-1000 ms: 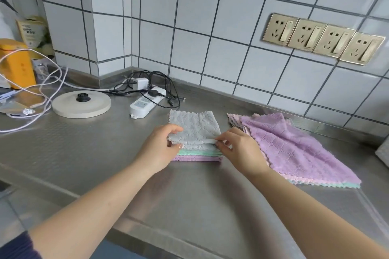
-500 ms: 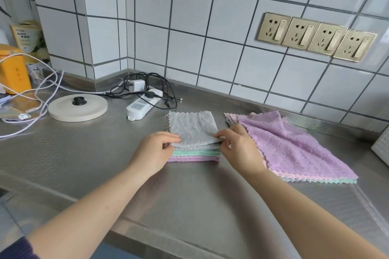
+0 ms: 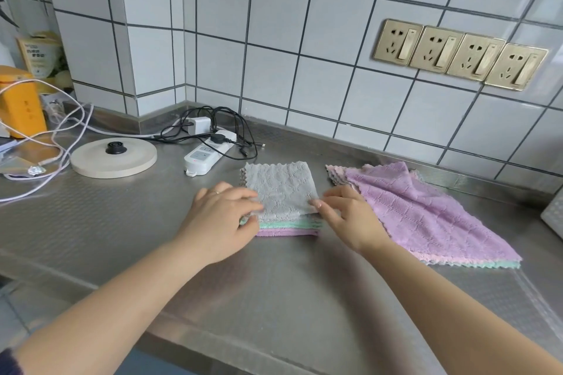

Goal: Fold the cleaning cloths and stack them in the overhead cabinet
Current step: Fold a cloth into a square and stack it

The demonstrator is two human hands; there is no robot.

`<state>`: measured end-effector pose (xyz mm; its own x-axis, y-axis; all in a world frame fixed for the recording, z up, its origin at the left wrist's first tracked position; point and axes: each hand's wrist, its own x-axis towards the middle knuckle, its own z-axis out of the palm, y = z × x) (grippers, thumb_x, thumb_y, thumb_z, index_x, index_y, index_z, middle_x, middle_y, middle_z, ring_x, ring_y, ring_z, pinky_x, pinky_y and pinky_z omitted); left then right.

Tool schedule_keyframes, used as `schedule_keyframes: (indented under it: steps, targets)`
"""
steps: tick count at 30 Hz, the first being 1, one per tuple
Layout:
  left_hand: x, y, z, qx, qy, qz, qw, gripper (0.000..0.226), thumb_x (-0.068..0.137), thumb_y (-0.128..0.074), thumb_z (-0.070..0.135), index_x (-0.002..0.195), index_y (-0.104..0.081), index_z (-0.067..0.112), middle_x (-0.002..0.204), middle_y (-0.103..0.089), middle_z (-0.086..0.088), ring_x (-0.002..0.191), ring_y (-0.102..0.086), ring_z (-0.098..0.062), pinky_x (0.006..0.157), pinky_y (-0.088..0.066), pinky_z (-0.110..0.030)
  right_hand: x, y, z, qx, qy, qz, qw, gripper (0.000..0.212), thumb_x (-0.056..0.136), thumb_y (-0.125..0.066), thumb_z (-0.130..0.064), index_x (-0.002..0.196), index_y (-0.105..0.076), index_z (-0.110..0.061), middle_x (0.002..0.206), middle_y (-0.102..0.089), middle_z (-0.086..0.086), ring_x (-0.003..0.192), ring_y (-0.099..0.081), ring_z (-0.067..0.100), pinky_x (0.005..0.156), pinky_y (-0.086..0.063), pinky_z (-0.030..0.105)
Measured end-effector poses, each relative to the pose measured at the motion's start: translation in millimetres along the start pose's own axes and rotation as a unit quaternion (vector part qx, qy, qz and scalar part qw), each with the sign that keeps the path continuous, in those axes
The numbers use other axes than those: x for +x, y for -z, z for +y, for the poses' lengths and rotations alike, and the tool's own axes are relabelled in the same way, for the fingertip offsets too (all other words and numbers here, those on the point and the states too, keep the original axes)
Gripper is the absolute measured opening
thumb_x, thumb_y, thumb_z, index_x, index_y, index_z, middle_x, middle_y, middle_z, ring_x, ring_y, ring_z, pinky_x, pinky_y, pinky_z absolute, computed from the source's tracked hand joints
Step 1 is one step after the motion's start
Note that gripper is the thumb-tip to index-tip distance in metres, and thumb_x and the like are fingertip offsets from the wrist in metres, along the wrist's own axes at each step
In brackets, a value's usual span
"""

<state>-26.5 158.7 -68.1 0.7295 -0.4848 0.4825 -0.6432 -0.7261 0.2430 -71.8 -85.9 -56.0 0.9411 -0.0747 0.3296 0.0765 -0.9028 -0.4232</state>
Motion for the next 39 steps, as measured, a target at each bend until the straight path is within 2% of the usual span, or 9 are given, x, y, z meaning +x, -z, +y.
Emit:
schedule_keyframes:
  steps: [3, 6, 9, 13, 18, 23, 28, 33, 39]
  targets:
    - [29.4, 2.0, 7.7, -0.013, 0.002, 0.005, 1.000, 0.060, 0.079, -0.024, 0.042, 0.125, -0.059, 0.028, 0.137, -0.053, 0.007, 0.127, -0.045, -0.020, 0.103, -0.033, -0.038, 16.7, 0.4, -14.1, -0.020, 0.007, 0.014, 1.000, 0.033, 0.097, -0.045, -0.033, 0.123, -0.062, -0.022, 0.139, -0.046, 0.006, 0.131, -0.038, 0.020, 0.106, -0.023, 0.022]
    - [66.4, -15.5, 22.1, 0.018, 0.024, -0.100, 0.995, 0.053, 0.093, -0.028, 0.029, 0.144, -0.033, 0.017, 0.154, -0.027, -0.001, 0.142, -0.023, -0.020, 0.117, -0.015, -0.040, 42.5, -16.0, -31.9, -0.092, 0.006, -0.066, 0.994, 0.042, 0.098, -0.040, -0.033, 0.138, -0.044, -0.023, 0.155, -0.024, 0.006, 0.143, -0.020, 0.023, 0.116, -0.019, 0.039]
    - [78.5, -36.8, 22.7, 0.064, 0.073, -0.185, 0.978, 0.053, 0.098, -0.027, 0.029, 0.148, -0.019, 0.017, 0.158, -0.011, -0.002, 0.146, -0.007, -0.020, 0.117, -0.002, -0.049, 55.0, -32.0, -35.9, -0.151, 0.012, -0.125, 0.981, 0.046, 0.098, -0.031, -0.037, 0.143, -0.030, -0.030, 0.157, -0.017, 0.000, 0.145, -0.012, 0.019, 0.114, -0.014, 0.055]
    - [70.6, -48.9, 13.4, 0.055, 0.123, -0.214, 0.968, 0.053, 0.097, -0.020, 0.035, 0.149, -0.012, 0.023, 0.159, 0.000, 0.006, 0.146, 0.002, -0.013, 0.114, 0.004, -0.057, 51.5, -44.7, -25.7, -0.148, -0.059, -0.172, 0.972, 0.057, 0.095, -0.026, -0.047, 0.149, -0.014, -0.032, 0.159, -0.002, -0.009, 0.146, 0.000, 0.013, 0.115, -0.004, 0.055]
    - [68.5, -47.0, 15.8, 0.061, 0.129, -0.217, 0.966, 0.054, 0.097, -0.019, 0.036, 0.149, -0.012, 0.024, 0.159, 0.001, 0.005, 0.146, 0.002, -0.014, 0.114, 0.005, -0.057, 46.4, -37.4, -13.9, -0.102, -0.136, -0.179, 0.969, 0.069, 0.090, -0.027, -0.064, 0.149, -0.007, -0.034, 0.155, -0.023, 0.004, 0.143, -0.018, 0.024, 0.114, -0.015, 0.051]
    - [70.5, -37.6, 34.0, 0.168, 0.044, -0.154, 0.973, 0.045, 0.094, -0.034, 0.024, 0.139, -0.037, 0.022, 0.149, -0.033, -0.001, 0.140, -0.024, -0.021, 0.113, 0.000, -0.056, 17.2, -20.6, -5.1, -0.097, -0.068, -0.078, 0.990, 0.064, 0.092, -0.035, -0.058, 0.146, -0.027, -0.024, 0.145, -0.041, 0.006, 0.134, -0.035, 0.026, 0.108, -0.029, 0.037]
    - [69.0, -38.8, 108.3, 0.105, -0.082, -0.102, 0.986, 0.037, 0.093, -0.042, 0.021, 0.128, -0.052, 0.029, 0.130, -0.053, 0.005, 0.125, -0.043, -0.021, 0.114, -0.006, -0.048, -24.1, 29.1, 43.7, -0.118, -0.039, 0.024, 0.992, 0.046, 0.092, -0.051, -0.041, 0.134, -0.049, -0.021, 0.133, -0.055, 0.001, 0.124, -0.048, 0.023, 0.100, -0.036, 0.032]
    - [74.3, -61.8, 175.9, 0.023, -0.163, -0.093, 0.982, 0.021, 0.088, -0.046, 0.021, 0.101, -0.063, 0.022, 0.109, -0.062, -0.002, 0.107, -0.055, -0.029, 0.089, -0.038, -0.034, -69.4, 78.8, 103.6, -0.136, -0.148, -0.033, 0.979, 0.040, 0.092, -0.053, -0.035, 0.131, -0.054, -0.026, 0.138, -0.051, -0.006, 0.125, -0.048, 0.017, 0.101, -0.036, 0.029]
    - [74.4, -99.8, 218.2, 0.092, -0.187, -0.127, 0.970, 0.019, 0.089, -0.048, 0.018, 0.101, -0.062, 0.017, 0.108, -0.061, -0.007, 0.101, -0.058, -0.032, 0.078, -0.044, -0.034, -101.3, 94.8, 141.5, -0.092, -0.141, -0.012, 0.986, 0.030, 0.089, -0.059, -0.026, 0.119, -0.064, -0.021, 0.124, -0.062, -0.006, 0.116, -0.055, 0.016, 0.095, -0.042, 0.027]
